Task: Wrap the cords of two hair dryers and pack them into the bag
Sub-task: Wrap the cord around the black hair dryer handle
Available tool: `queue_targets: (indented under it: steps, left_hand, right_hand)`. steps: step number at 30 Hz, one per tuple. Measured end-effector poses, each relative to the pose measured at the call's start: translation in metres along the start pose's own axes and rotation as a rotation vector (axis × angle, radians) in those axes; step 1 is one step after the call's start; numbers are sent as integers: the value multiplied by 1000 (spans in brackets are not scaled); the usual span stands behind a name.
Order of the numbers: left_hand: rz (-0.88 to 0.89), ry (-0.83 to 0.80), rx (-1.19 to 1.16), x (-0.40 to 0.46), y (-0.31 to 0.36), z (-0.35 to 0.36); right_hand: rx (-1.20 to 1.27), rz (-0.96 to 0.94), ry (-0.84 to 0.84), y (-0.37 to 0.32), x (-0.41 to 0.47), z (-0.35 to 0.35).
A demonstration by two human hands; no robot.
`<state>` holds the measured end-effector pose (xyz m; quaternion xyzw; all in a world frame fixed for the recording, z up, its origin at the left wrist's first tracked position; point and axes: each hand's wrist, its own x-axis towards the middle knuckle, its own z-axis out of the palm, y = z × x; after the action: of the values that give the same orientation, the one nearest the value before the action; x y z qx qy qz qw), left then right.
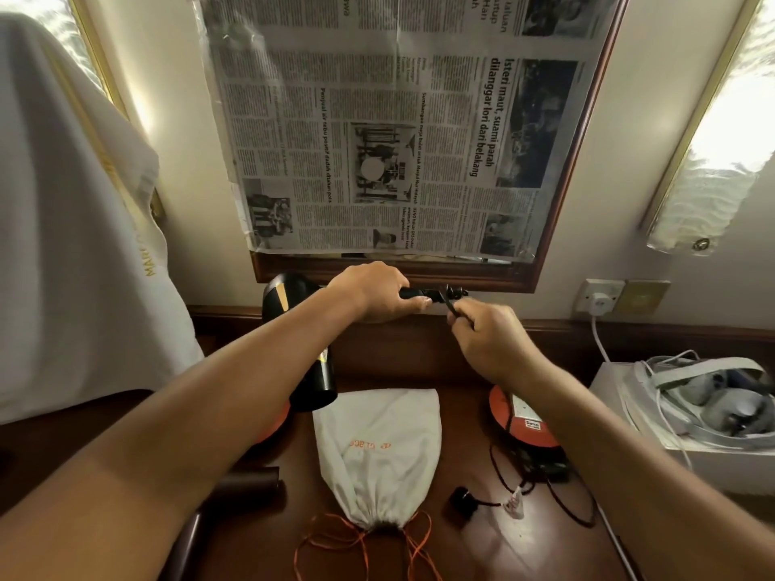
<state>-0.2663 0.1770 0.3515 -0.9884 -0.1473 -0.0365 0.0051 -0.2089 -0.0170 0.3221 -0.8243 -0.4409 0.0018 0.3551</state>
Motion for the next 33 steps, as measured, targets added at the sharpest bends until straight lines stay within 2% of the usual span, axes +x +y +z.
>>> queue_targets:
  steps: [3,7,10,14,18,21,23,25,26,28,30,33]
  left_hand:
    - [-1,-5,-25,-1,-1,-5]
    - [20,17,-91,-4,4,-9]
    - [46,34,-123,-5,8,-12]
    - [67,29,-134,-7,9,-17]
    - [78,14,-176,-11,11,-17]
    - [102,0,-212,-14,11,-18]
    - [117,-24,-200,-13,10,-17]
    - [123,-46,-197,-13,8,-16]
    - [123,-46,-218,-13,7,-16]
    - [112,-34,-289,-15,6,-18]
    - [112,-43,-303,-16,6,-21]
    - [140,-70,-252,-15,6,-20]
  right_hand:
    - [229,141,-78,4,-10,18]
    - [480,305,-93,13,-15,32]
    - [535,351,-110,15,-17,34]
    - [299,389,-131,22,-13,37]
    - [6,227,-209,21,-3,38]
    - [-173,191,-295,17,4,36]
    - [-349,145,-281,19,6,33]
    - [-422,32,-234,25,8,30]
    - [-384,-43,-234,30,8,31]
    - [-107,-98,-234,34,4,35]
    - [184,19,-234,37,-1,43]
    - [321,105,-259,44,-3,51]
